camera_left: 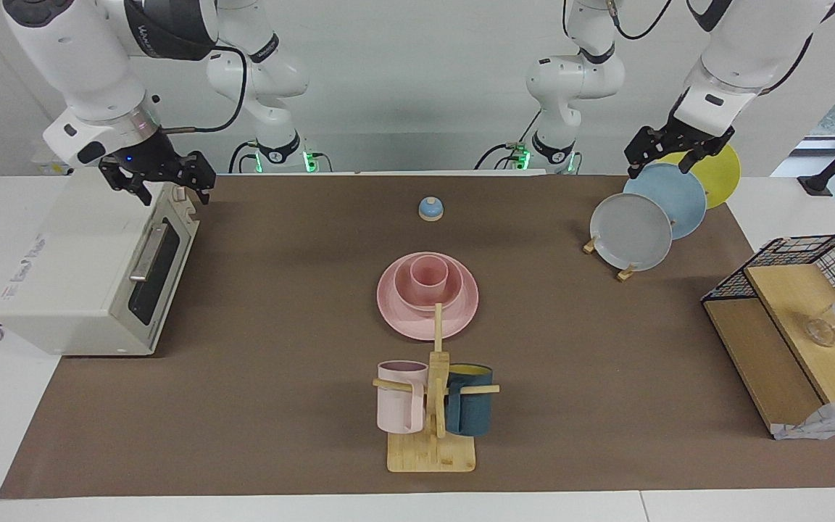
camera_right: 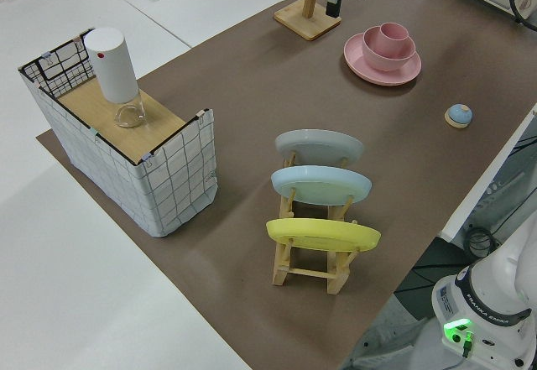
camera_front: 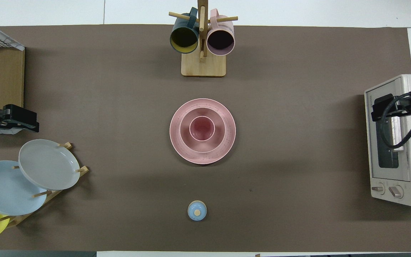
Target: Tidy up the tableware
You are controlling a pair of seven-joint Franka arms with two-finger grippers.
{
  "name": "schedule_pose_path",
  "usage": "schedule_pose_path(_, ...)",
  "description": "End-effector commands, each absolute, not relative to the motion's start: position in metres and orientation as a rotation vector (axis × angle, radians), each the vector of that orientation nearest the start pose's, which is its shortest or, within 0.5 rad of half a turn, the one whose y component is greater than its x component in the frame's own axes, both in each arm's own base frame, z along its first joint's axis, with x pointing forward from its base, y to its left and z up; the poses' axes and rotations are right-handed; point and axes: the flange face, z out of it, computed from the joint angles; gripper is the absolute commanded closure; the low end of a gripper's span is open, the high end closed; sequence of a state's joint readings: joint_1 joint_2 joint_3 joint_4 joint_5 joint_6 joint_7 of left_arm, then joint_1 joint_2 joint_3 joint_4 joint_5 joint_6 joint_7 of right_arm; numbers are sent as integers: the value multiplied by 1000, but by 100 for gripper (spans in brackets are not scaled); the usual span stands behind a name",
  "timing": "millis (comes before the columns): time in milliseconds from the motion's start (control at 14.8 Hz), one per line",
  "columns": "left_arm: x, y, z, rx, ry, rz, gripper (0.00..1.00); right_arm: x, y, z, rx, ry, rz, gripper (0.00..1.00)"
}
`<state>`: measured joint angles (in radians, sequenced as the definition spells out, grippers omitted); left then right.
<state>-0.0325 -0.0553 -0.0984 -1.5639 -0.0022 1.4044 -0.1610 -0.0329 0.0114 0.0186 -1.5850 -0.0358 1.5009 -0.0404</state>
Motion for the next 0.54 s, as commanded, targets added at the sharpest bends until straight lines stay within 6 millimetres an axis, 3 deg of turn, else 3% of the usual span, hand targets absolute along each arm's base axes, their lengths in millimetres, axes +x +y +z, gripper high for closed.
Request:
schedule_pose_path(0, 514, -63, 646, -3133, -40, 133, 0, 550, -12, 607, -3142, -69, 155, 0)
schedule_pose_path(474, 511, -74, 631, -3156, -6, 92, 0, 550, -12, 607, -3141, -70, 157, 0)
